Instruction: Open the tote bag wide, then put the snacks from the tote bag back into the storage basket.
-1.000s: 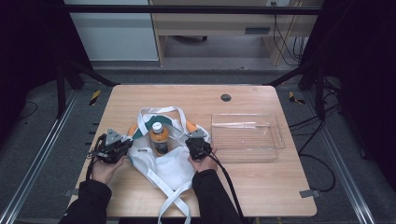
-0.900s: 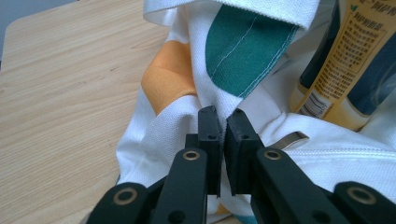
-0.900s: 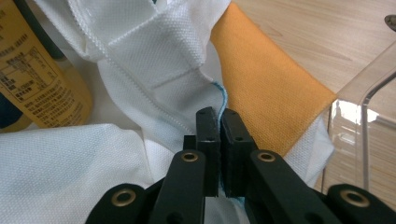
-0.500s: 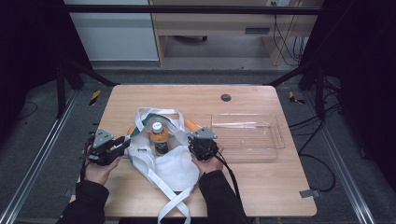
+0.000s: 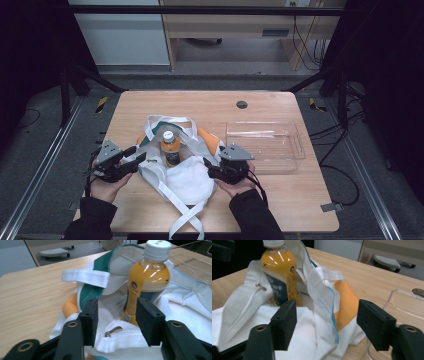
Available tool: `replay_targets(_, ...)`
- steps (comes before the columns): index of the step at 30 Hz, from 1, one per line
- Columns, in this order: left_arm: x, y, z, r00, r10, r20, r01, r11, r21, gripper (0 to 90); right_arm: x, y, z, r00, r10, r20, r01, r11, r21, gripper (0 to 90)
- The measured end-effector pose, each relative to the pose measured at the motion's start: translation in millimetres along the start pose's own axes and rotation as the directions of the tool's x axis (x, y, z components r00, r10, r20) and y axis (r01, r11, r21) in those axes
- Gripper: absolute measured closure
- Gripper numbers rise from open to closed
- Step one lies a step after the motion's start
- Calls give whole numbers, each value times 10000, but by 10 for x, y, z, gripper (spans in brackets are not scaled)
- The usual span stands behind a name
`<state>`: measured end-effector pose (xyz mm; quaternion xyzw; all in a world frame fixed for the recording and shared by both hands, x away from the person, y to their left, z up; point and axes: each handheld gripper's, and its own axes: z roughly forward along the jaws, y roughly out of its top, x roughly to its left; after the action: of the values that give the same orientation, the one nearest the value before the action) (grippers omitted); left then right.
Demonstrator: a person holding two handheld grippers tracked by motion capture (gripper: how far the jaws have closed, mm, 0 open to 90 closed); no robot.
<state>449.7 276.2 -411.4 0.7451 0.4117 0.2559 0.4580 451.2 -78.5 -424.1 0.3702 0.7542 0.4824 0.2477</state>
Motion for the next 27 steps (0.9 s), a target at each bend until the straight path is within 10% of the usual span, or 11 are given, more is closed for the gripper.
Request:
replay_targets(12,-181,57,10,9989,322,328,-320,9995,-72,402,-217,-369,-513,9968,170,-775,-172,9999,-18,195)
replay_targets(27,-340,174,95,9970,552,541,-536,9981,-295,376,-382,-591,-752,9991,170,-393,-159,9995,289,161)
